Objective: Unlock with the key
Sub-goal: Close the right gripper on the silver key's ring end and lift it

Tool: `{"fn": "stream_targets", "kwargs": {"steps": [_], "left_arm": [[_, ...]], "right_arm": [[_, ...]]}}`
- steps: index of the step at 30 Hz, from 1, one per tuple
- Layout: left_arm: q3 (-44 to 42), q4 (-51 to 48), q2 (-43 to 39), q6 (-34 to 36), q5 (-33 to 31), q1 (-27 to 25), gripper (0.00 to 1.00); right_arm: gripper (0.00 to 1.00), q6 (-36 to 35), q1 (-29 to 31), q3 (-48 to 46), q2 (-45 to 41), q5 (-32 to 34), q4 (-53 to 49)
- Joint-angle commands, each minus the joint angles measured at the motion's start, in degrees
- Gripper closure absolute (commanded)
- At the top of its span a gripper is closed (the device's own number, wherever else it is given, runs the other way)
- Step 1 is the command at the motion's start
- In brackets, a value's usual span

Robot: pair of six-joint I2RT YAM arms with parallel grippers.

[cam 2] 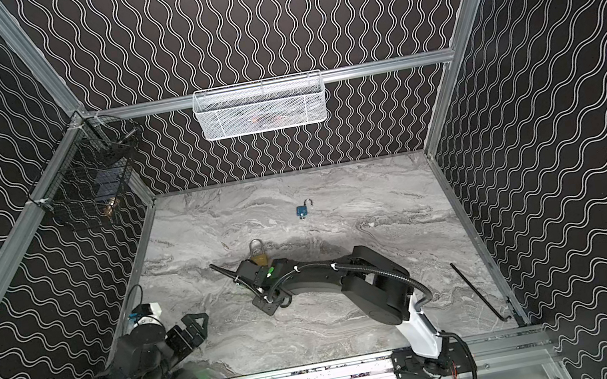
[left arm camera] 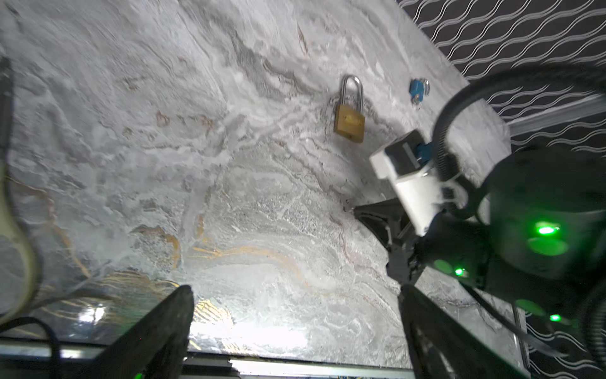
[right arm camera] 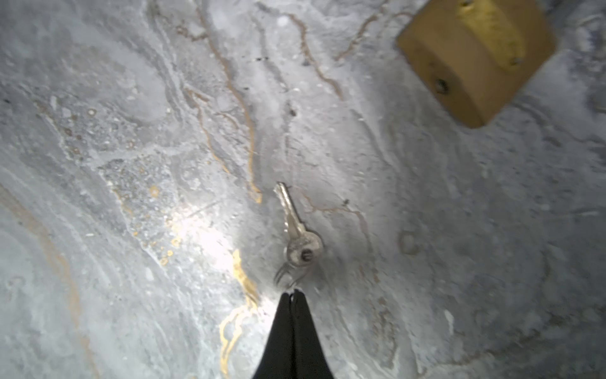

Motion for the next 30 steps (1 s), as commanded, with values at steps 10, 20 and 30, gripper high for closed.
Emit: {"fn": "stream_targets", "kwargs": {"steps": [10,20,30], "left_arm": [[-6.63,10.46,3.74,0.11,8.89,0.01,0.01],[-3.13,5.51,0.8,0.05,3.93,0.01,0.01],[-3.54,6.14,-0.83,-0.52,3.75,0.04,0.01]], "right_arm": [[0.73,-0.58,-1.59,-3.91,-3.52,-4.74,5.96],[0.52,6.08,-1.76,-0.43,-1.1,-6.23,4.31],[0.67,8.82,-2.44,0.64,2.01,-4.74,2.22]]}}
